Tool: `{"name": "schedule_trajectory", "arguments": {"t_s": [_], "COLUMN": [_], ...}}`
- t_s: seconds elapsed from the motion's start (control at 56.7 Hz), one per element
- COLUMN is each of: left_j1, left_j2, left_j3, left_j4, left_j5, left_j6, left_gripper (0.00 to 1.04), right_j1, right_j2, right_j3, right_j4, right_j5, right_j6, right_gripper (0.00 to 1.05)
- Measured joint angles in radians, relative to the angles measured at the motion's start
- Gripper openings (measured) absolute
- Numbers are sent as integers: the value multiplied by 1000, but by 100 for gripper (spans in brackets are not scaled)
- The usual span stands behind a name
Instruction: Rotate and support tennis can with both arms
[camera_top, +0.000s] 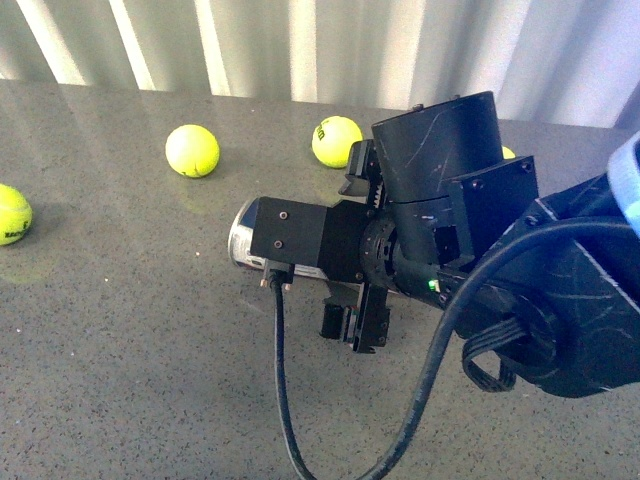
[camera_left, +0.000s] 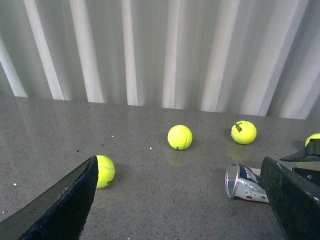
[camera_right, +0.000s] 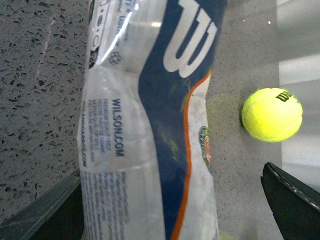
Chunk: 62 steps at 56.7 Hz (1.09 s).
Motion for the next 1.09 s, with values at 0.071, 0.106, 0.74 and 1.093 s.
{"name": "schedule_trajectory", "arguments": {"t_s": [0.071, 0.106, 0.74, 1.093], "left_j1": [0, 0, 0, 0], "left_j2": [0, 0, 0, 0], "left_j3": [0, 0, 0, 0], "left_j4": [0, 0, 0, 0], "left_j5": [0, 0, 0, 0], "left_j6": [0, 0, 0, 0], "left_gripper": [98, 98, 98, 98], "right_j1": [-6, -9, -203, -543], "right_j2": [-41, -58, -455, -1047], "right_j3": [-40, -56, -495, -773], "right_j4": [5, 8, 240, 174], "right_j5": [0, 1, 78, 461], "right_j6": [0, 2, 361, 805], "right_gripper": [97, 97, 97, 97]}}
